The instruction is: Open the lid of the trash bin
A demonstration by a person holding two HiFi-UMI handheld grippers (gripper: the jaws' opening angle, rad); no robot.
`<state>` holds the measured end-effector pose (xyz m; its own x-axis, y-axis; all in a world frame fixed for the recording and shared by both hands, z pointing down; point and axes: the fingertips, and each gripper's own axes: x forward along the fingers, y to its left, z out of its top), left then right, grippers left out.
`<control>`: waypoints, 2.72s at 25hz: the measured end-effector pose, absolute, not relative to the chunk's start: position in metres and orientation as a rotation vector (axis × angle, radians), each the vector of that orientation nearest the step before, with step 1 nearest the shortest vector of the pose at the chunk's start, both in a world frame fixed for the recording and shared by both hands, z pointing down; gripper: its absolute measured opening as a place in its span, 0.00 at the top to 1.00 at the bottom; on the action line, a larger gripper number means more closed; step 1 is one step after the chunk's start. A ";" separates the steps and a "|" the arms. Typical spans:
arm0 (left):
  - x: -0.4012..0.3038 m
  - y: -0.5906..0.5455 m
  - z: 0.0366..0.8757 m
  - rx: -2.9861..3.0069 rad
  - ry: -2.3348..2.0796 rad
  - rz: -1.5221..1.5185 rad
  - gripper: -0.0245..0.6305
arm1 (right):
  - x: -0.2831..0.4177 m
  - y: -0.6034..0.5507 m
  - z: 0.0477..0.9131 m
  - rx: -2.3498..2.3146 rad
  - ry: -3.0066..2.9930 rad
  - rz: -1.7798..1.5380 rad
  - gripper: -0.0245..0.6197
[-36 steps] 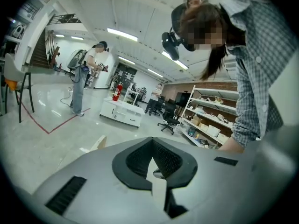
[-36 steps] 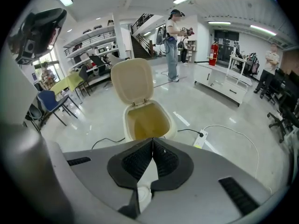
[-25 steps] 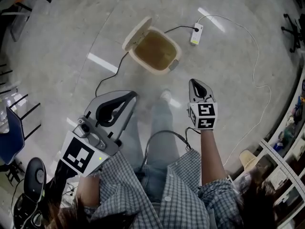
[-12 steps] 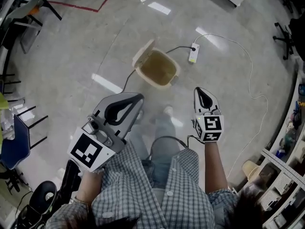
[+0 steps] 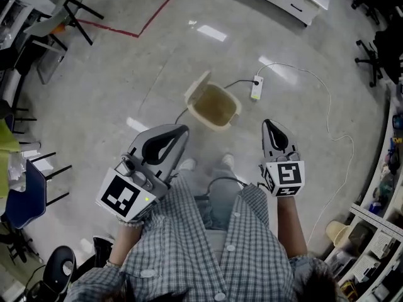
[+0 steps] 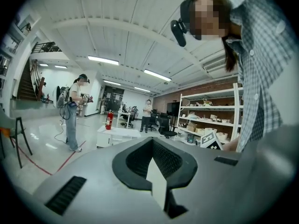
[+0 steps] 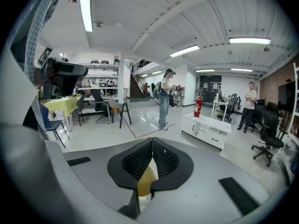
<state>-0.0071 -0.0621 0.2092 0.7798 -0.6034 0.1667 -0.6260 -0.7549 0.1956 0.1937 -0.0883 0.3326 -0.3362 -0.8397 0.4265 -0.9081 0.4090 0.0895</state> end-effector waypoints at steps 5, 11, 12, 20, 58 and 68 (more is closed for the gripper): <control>-0.017 -0.065 0.197 2.738 -0.982 0.101 0.96 | 0.195 -0.083 0.297 1.557 -2.270 0.184 0.93; -0.023 -0.069 0.185 2.752 -0.983 0.020 0.96 | 0.186 -0.074 0.255 1.603 -2.308 0.109 0.93; -0.023 -0.070 0.182 2.762 -0.980 0.004 0.96 | 0.184 -0.074 0.251 1.605 -2.311 0.094 0.93; -0.017 -0.069 0.182 2.771 -0.915 -0.002 0.96 | 0.180 -0.064 0.235 1.618 -2.293 0.018 0.93; -0.008 -0.061 0.187 2.794 -0.872 -0.001 0.96 | 0.170 -0.053 0.243 1.595 -2.299 0.026 0.93; -0.005 -0.055 0.191 2.768 -0.852 0.049 0.96 | 0.168 -0.051 0.243 1.583 -2.298 0.038 0.93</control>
<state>-0.0053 -0.0549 0.1913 0.8290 -0.5496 0.1028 -0.5578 -0.7998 0.2219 0.1682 -0.0508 0.2432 -0.3152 -0.9011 0.2978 -0.9104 0.3757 0.1732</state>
